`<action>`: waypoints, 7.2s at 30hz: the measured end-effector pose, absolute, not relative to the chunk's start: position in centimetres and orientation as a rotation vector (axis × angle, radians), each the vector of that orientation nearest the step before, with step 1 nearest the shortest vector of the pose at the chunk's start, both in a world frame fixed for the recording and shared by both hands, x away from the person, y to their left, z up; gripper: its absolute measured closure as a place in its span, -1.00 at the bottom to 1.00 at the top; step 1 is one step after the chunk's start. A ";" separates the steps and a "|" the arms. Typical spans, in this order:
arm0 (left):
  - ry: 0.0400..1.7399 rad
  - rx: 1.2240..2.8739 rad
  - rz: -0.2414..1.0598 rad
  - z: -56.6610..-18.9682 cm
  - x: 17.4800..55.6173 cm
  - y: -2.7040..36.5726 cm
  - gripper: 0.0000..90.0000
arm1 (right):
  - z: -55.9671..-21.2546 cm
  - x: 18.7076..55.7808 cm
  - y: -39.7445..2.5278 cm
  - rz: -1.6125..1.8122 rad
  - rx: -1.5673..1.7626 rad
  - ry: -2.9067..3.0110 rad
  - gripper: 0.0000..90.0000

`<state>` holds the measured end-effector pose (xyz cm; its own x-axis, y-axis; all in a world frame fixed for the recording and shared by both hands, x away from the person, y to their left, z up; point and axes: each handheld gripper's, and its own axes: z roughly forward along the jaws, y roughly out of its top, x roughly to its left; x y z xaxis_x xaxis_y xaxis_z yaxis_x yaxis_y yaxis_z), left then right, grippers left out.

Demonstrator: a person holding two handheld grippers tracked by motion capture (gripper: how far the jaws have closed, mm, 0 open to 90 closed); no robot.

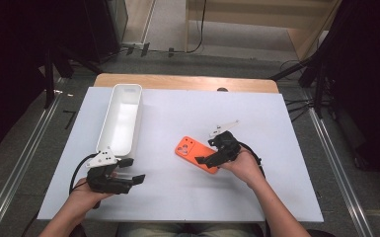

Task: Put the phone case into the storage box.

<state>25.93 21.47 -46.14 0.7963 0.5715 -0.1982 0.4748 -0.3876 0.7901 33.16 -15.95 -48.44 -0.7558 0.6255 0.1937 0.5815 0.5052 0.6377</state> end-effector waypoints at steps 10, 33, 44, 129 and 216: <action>0.777 2.051 0.129 -46.1 25.9 21.5 -0.47 | -49.1 33.2 -15.7 1.018 1.057 2.699 -0.79; 0.780 2.048 0.129 -46.1 25.9 21.4 -0.46 | -50.4 33.0 -14.7 0.877 1.024 2.724 -0.79; 0.780 2.053 0.134 -46.1 25.9 21.4 -0.46 | -50.5 32.5 -14.2 0.799 0.963 2.699 -0.71; 0.844 2.048 -0.071 -42.8 26.5 18.2 -0.47 | -46.4 32.2 -17.7 1.358 1.273 2.575 -0.66; 1.125 1.953 -0.038 -41.7 37.0 7.7 -0.42 | -49.8 28.5 -14.5 1.614 1.676 2.014 -0.66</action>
